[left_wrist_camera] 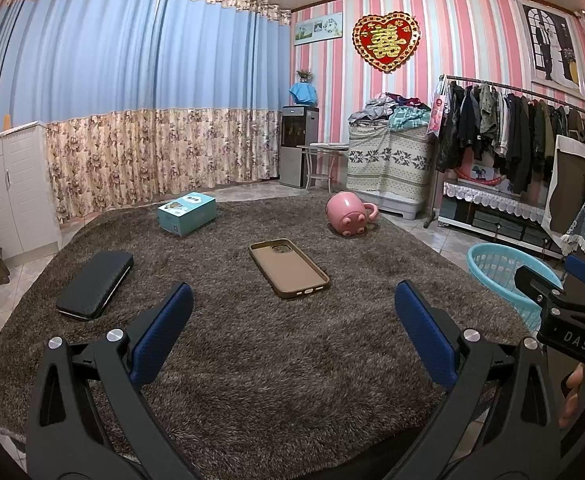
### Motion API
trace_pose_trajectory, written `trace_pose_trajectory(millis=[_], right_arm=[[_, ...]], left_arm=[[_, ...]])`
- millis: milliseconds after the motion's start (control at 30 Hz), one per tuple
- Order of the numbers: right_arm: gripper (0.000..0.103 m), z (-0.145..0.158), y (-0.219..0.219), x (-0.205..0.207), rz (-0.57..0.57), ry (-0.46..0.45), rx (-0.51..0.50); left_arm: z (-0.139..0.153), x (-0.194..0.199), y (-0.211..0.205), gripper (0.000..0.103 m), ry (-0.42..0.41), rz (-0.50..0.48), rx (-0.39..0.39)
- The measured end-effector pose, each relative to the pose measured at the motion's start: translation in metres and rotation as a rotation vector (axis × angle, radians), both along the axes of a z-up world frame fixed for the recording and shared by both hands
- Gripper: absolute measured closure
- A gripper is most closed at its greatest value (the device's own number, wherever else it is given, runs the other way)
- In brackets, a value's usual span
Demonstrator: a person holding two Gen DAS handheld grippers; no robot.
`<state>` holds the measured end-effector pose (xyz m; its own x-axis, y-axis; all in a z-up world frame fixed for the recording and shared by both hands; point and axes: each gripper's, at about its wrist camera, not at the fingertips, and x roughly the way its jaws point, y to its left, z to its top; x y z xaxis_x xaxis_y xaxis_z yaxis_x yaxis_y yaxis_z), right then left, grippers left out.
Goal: Collect trash
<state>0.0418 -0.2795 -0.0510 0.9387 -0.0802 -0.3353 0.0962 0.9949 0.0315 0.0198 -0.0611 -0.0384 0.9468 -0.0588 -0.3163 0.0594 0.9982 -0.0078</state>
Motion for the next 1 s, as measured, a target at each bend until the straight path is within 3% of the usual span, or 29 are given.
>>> trace_pose_trajectory(millis=[1000], right_arm=[[0.005, -0.0019, 0.0008, 0.0002, 0.0, -0.002, -0.002]], left_arm=[[0.0001, 0.0005, 0.0002, 0.005, 0.001, 0.001, -0.003]])
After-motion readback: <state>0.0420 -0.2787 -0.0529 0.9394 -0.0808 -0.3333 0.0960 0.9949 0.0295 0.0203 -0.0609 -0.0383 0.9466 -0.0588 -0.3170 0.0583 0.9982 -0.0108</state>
